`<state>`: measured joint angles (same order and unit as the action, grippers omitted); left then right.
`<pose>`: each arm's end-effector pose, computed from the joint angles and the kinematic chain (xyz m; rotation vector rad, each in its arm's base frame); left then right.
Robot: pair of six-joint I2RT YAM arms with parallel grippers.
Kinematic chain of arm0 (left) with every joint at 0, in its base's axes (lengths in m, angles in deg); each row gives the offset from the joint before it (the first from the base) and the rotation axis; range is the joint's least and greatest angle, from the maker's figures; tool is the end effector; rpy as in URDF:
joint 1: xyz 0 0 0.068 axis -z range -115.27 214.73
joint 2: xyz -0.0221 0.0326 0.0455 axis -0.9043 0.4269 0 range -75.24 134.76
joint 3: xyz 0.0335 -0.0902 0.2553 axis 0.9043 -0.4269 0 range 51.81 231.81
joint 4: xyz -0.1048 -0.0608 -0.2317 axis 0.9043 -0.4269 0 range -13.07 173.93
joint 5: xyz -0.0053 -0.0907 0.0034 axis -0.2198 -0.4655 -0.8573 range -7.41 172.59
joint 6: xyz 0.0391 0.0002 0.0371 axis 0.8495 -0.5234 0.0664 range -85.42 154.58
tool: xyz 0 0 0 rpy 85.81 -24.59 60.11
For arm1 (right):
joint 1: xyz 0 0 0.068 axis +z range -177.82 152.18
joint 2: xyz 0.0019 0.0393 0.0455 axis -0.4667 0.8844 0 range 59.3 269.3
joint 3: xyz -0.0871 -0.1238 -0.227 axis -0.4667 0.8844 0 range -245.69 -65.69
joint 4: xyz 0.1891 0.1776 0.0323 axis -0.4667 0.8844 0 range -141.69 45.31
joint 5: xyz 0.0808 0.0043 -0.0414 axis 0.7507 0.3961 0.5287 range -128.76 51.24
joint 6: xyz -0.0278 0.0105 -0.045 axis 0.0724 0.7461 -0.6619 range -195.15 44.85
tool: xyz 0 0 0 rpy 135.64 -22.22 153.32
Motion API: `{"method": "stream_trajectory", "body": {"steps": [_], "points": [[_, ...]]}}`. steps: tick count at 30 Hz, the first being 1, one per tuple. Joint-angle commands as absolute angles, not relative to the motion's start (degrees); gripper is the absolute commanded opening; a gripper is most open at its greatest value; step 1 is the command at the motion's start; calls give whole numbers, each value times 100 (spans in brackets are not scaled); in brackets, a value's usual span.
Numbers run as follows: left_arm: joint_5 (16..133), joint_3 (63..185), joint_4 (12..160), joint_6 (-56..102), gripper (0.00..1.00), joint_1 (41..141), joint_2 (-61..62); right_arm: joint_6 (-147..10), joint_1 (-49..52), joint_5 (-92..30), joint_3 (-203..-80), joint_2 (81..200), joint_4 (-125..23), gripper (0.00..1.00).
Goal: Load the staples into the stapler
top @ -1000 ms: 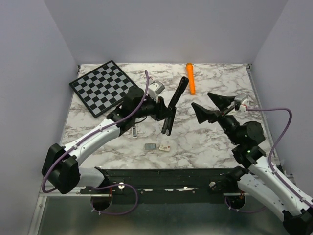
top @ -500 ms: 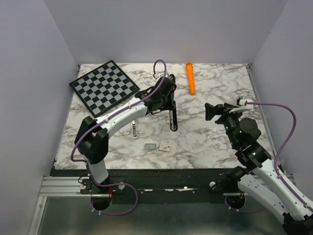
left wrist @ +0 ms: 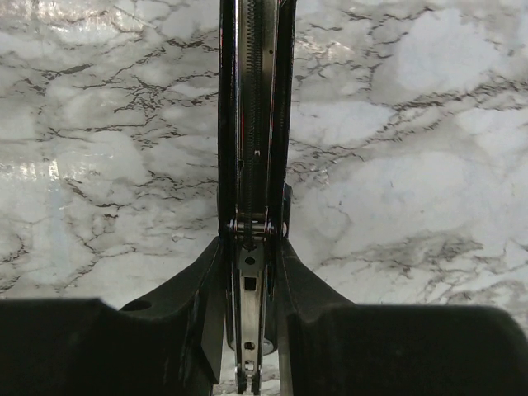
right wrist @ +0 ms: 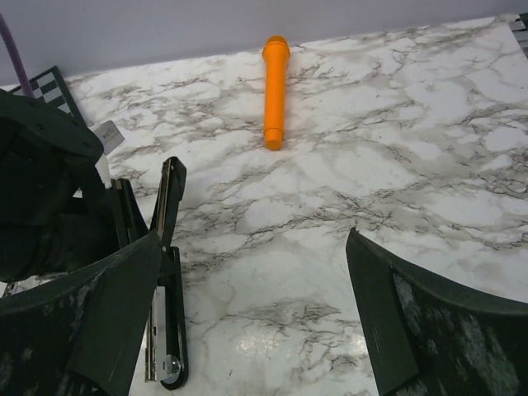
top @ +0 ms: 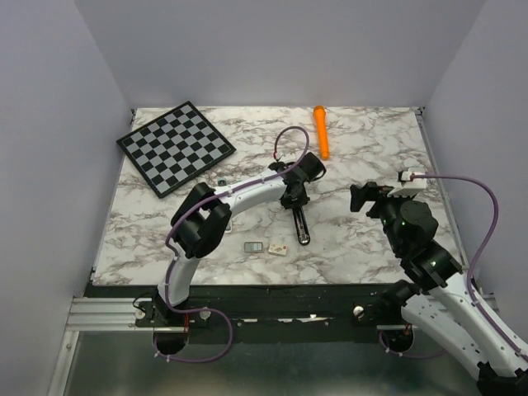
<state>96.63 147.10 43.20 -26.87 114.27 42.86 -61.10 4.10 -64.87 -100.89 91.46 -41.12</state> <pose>0.2933 -0.3306 0.2096 -0.3530 2.6404 -0.3300 0.1297 0.0622 0.3130 0.0754 1.6918 0.2137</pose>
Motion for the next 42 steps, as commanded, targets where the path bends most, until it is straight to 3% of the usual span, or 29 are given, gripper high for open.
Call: {"method": "stream_trajectory", "body": {"steps": [1, 6, 10, 14, 20, 28, 33, 42], "points": [[9964, 14929, 3989, -3352, 1, 11483, 4525, -6065, 443, -6548, -9927, 8989, -3754, 100], [9999, 15147, 3788, -3520, 12, 11544, 4885, -6161, 444, -6522, -9795, 8856, -3631, 100], [9946, 15148, 3805, -3625, 26, 11579, 4912, -6170, 444, -6513, -9760, 8804, -3543, 100], [9911, 15078, 3901, -3626, 49, 11588, 4842, -6153, 444, -6513, -9759, 8804, -3508, 100], [9884, 15069, 4016, -3476, 67, 11571, 4667, -6135, 444, -6434, -9882, 8882, -3481, 100], [10341, 14227, 4849, -3072, 91, 11334, 3297, -6021, 444, -5679, -10400, 9304, -3086, 100], [10526, 12902, 5702, -2319, 98, 10895, 1726, -5521, 444, -4872, -10621, 9699, -2892, 100], [11307, 10800, 6915, -279, 99, 10007, -1060, -5142, 452, -3464, -10155, 9901, -3359, 100]]}}
